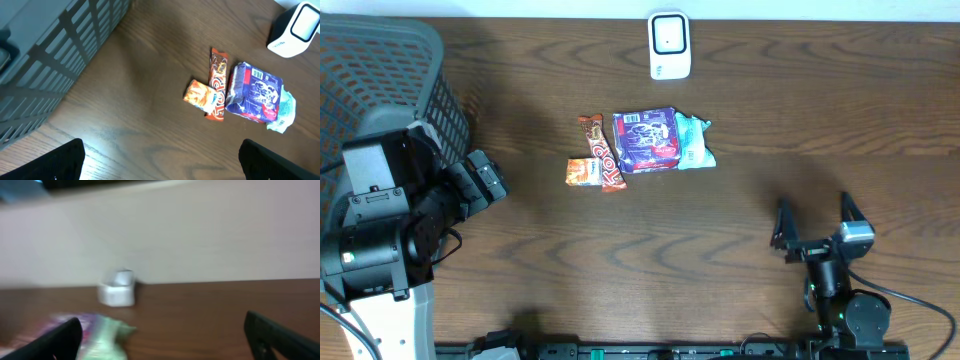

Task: Scan the item barcode
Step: 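Move the right gripper toward the mint-green packet beside the purple pack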

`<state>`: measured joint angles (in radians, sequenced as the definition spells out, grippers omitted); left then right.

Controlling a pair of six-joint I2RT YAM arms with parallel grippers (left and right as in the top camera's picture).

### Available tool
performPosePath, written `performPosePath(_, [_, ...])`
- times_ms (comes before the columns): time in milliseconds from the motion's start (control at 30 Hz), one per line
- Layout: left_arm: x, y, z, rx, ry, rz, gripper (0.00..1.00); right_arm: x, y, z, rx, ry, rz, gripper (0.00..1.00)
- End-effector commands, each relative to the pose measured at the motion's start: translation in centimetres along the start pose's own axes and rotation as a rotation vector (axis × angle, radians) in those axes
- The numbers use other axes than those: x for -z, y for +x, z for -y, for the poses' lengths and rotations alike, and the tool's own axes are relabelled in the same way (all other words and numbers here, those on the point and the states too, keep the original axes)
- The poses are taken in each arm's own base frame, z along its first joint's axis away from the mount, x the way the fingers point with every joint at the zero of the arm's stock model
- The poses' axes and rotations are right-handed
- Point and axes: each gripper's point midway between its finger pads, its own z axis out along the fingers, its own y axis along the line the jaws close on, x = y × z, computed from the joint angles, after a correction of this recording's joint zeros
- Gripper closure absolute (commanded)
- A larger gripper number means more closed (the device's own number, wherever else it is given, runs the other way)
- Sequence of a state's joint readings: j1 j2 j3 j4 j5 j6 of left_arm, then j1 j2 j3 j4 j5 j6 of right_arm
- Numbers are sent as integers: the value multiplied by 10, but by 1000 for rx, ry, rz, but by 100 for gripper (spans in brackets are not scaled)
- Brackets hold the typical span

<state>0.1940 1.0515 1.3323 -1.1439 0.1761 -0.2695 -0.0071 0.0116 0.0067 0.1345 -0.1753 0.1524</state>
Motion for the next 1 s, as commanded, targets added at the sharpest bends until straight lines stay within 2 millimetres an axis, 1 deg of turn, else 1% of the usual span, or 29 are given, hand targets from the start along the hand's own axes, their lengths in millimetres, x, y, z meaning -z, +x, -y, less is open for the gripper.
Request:
performPosePath(0, [2, -3, -1, 7, -5, 10, 2, 13, 8, -66, -350, -378, -119, 1])
performPosePath(33, [2, -3, -1, 7, -5, 10, 2, 18, 8, -76, -414, -434, -150, 1])
performPosePath(67, [2, -3, -1, 7, -5, 10, 2, 20, 6, -81, -500, -459, -169, 1])
performPosePath(100, [2, -3, -1, 7, -5, 10, 2, 20, 3, -81, -550, -460, -171, 1])
performPosePath(133, [2, -3, -1, 7, -5, 10, 2, 20, -6, -81, -619, -464, -151, 1])
performPosePath(167, [2, -3, -1, 7, -5, 10, 2, 21, -20, -83, -652, -486, -107, 1])
performPosePath(233, [2, -3, -1, 7, -5, 10, 2, 32, -61, -91, -592, -574, 54, 1])
performPosePath(267, [2, -3, -1, 7, -5, 10, 2, 41, -86, -93, -540, -609, 171, 1])
performPosePath(333, [2, -3, -1, 7, -5, 10, 2, 52, -123, -87, -511, -596, 339, 1])
performPosePath(400, [2, -3, -1, 7, -5, 10, 2, 62, -158, -79, -509, -559, 458, 1])
performPosePath(433, [2, -3, -1, 7, -5, 10, 2, 67, -175, -81, -478, -555, 494, 1])
performPosePath(500, [2, -3, -1, 7, -5, 10, 2, 76, -207, -91, -366, -555, 532, 1])
performPosePath(533, [2, -3, -1, 7, -5, 10, 2, 76, -222, -97, -282, -548, 528, 1])
performPosePath(600, [2, -3, -1, 7, -5, 10, 2, 66, -239, -106, -123, -515, 466, 1])
performPosePath(667, [2, -3, -1, 7, -5, 10, 2, 43, -243, -105, -9, -444, 327, 1])
performPosePath(700, [2, -3, -1, 7, -5, 10, 2, 31, -240, -102, 33, -409, 235, 1])
performPosePath(767, [2, -3, -1, 7, -5, 10, 2, 9, -227, -96, 87, -364, 34, 1])
performPosePath(833, [2, -3, -1, 7, -5, 10, 2, -9, -207, -89, 77, -341, -178, 1])
performPosePath(867, [2, -3, -1, 7, -5, 10, 2, -18, -194, -86, 56, -332, -297, 1])
performPosePath(900, [2, -3, -1, 7, -5, 10, 2, -22, -184, -84, 38, -331, -381, 1])
performPosePath(933, [2, -3, -1, 7, -5, 10, 2, -29, -166, -81, 1, -326, -522, 1])
performPosePath(967, [2, -3, -1, 7, -5, 10, 2, -31, -155, -80, -27, -323, -603, 1])
